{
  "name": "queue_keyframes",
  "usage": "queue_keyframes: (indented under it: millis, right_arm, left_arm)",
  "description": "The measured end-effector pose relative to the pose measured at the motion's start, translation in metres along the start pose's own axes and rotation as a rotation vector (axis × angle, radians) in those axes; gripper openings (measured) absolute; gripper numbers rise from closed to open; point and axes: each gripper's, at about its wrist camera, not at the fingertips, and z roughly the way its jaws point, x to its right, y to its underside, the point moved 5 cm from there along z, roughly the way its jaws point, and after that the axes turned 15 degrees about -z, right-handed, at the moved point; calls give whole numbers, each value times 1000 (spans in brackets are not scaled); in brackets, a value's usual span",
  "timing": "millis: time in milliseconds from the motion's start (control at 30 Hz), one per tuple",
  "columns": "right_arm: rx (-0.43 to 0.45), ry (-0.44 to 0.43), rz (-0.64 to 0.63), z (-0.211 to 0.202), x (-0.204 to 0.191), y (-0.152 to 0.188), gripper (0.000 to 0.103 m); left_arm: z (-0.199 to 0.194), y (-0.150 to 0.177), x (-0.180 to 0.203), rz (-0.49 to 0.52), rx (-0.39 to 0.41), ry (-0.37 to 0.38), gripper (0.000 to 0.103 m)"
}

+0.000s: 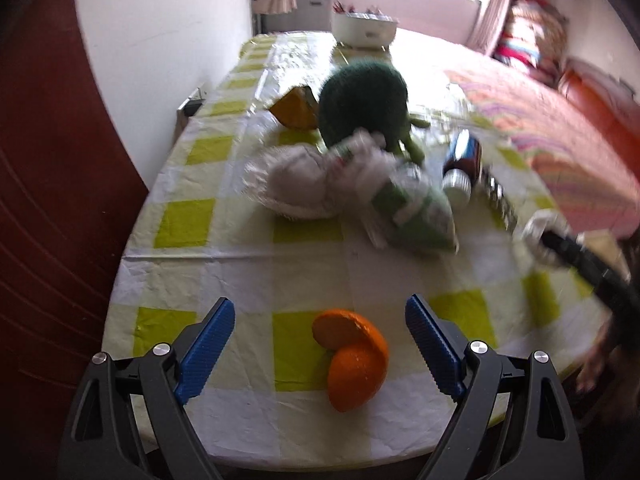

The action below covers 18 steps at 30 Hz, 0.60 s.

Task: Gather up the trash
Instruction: 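Grasp the orange peel on the table with the left tool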

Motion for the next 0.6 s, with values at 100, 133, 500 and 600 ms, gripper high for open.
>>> queue_keyframes:
  millis: [100, 133, 500, 600]
  right_arm:
    - [10, -3, 5, -1, 3, 0, 26]
    - [10, -4, 7, -2, 3, 0, 26]
    - [46, -2, 9, -10, 4, -3, 27]
    - [64, 8, 21, -16, 9, -3, 27]
  left_arm:
    - [9, 5, 0, 20, -19, -21, 85]
    - [11, 6, -1, 17, -25, -23, 85]
    - [29, 14, 3, 25, -66, 26, 43]
    - [27, 12, 5, 23, -53, 33, 36]
